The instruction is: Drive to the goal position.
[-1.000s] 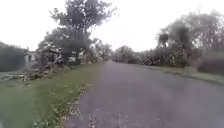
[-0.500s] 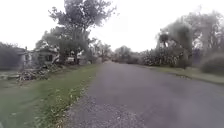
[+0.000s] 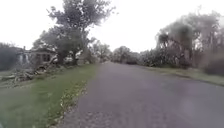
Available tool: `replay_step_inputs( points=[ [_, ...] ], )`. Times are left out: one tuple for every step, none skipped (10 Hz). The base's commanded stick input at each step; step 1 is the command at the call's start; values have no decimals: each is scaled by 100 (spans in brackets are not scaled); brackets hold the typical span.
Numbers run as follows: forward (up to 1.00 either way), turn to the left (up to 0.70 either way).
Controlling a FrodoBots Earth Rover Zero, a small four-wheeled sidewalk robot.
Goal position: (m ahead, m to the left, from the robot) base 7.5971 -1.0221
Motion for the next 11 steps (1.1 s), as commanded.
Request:
replay_step_inputs(
  points=[
    [70,-14],
    [70,-14],
    [70,-14],
    [70,-14],
    [70,-14],
    [70,-14],
    [70,-14],
    [70,-14],
    [70,-14],
    [70,-14],
    [70,-14]
  ],
)
